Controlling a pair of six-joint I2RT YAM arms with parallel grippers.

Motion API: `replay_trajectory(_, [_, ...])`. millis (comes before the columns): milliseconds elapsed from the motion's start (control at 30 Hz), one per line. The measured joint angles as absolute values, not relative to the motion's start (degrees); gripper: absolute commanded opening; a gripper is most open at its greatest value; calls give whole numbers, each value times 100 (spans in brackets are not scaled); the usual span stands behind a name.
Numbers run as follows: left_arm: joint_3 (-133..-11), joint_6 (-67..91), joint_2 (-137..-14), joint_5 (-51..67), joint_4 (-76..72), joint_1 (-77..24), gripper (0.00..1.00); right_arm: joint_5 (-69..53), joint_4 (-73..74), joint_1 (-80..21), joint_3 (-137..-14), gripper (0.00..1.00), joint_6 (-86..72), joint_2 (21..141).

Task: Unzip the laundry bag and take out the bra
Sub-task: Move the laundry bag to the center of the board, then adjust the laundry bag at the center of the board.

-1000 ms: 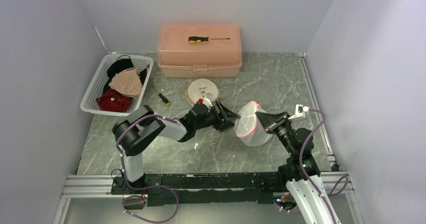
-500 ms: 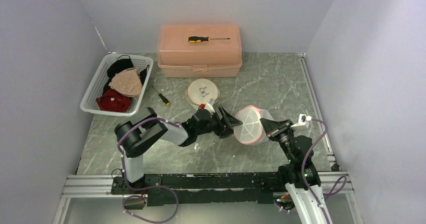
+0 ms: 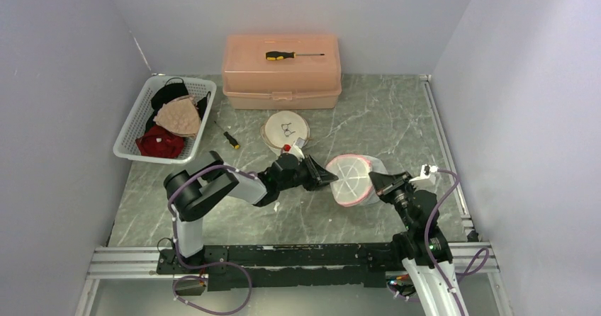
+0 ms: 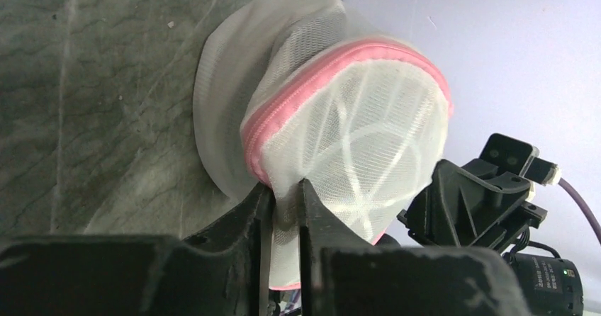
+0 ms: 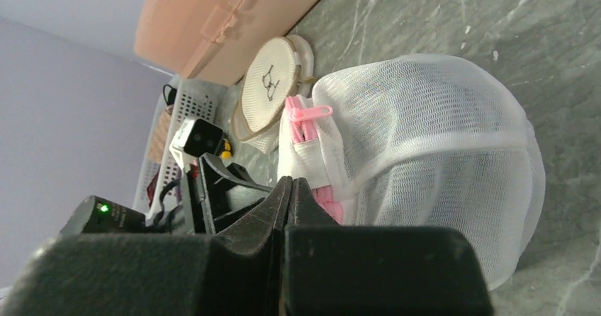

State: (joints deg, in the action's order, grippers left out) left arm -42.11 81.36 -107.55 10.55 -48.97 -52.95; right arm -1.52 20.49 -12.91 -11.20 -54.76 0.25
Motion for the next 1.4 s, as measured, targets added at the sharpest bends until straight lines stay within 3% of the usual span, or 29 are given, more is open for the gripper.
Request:
replay_trajectory(67, [-4215, 7990, -10683, 1059, -4823, -5297, 3, -161, 2145, -1291, -1149, 33, -5395, 25])
replay_trajectory(133, [-4215, 7832, -10514, 1068, -4703, -5304, 3, -193, 2270, -1293, -1247, 56, -5284, 32])
replay_trajectory(200, [-4215, 7609, -10252, 1085, -4530, -5308, 3, -235, 2390, -1297, -1441, 71, -5111, 110])
replay_trajectory(267, [-4246, 7306, -9907, 1155, -4163, -5306, 3, -276, 2416, -1297, -1708, 77, -4928, 281])
replay_trajectory(433, [-4770, 6073, -9126, 1431, -2528, -5234, 3, -309, 2443, -1297, -2403, 80, -4447, 753])
replay_trajectory(633, [-6226, 3662, -8346, 1824, 226, -5094, 3, -845, 2309, -1297, -3089, 80, -3988, 1741])
replay_trajectory(900, [-7397, 622, -7481, 2320, 2923, -4825, 3, -3225, 794, -1297, -3411, 80, -4176, 3033])
replay_trajectory(1133, [-7500, -727, -7459, 3131, 4160, -4792, 3, -4864, -725, -1420, -3218, 79, -4904, 3411])
replay_trajectory(1400, [-7459, -1343, -7284, 3498, 4298, -4792, 3, -5083, -259, -2202, -3282, 66, -4375, 3581])
